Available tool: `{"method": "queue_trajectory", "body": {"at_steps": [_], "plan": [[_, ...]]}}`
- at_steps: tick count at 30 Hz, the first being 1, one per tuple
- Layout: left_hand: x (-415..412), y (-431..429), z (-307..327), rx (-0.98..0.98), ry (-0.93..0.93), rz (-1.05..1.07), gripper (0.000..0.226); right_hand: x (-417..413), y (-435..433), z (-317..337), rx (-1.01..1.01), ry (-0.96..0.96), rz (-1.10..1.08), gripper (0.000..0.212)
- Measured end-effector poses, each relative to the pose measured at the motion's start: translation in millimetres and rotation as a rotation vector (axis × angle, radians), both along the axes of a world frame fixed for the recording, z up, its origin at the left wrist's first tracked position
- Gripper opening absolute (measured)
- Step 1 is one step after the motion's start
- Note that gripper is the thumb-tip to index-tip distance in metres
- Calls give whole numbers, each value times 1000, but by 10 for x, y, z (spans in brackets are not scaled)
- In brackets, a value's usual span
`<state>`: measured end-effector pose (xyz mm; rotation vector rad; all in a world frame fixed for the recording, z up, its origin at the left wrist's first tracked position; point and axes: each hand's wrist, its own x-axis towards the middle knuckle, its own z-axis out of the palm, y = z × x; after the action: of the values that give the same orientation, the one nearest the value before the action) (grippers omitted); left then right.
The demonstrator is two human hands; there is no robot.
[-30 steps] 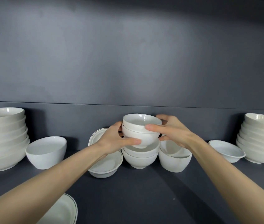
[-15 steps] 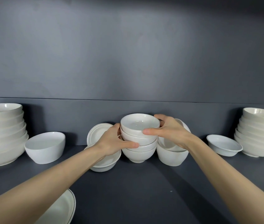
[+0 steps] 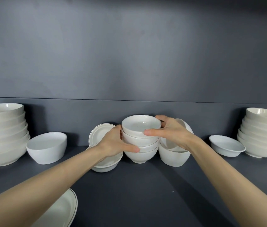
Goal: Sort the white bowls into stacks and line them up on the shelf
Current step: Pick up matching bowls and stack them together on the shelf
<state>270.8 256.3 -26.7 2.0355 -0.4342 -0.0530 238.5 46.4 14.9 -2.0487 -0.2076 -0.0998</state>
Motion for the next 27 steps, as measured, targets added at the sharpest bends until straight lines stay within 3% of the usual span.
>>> {"method": "queue_trajectory", "body": {"at_steps": [5, 11, 13, 16, 21, 25, 27], "plan": [[13, -6, 65, 11, 3, 29, 86, -18, 3, 2, 48, 9, 3, 36], [6, 18, 155, 42, -50, 31, 87, -57, 24, 10, 87, 28, -34, 54], [13, 19, 157, 47, -48, 15, 86, -63, 32, 3, 101, 31, -32, 50], [1, 30, 108, 18, -35, -8, 83, -48, 29, 0, 105, 32, -28, 35], [-10, 34, 66, -52, -73, -29, 69, -53, 23, 23, 74, 40, 11, 32], [-20, 40, 46, -143, -110, -33, 76, -57, 58, 21, 96, -2, -22, 29], [-23, 43, 26, -172, -118, -39, 66, -55, 75, -5, 107, -10, -40, 32]]}}
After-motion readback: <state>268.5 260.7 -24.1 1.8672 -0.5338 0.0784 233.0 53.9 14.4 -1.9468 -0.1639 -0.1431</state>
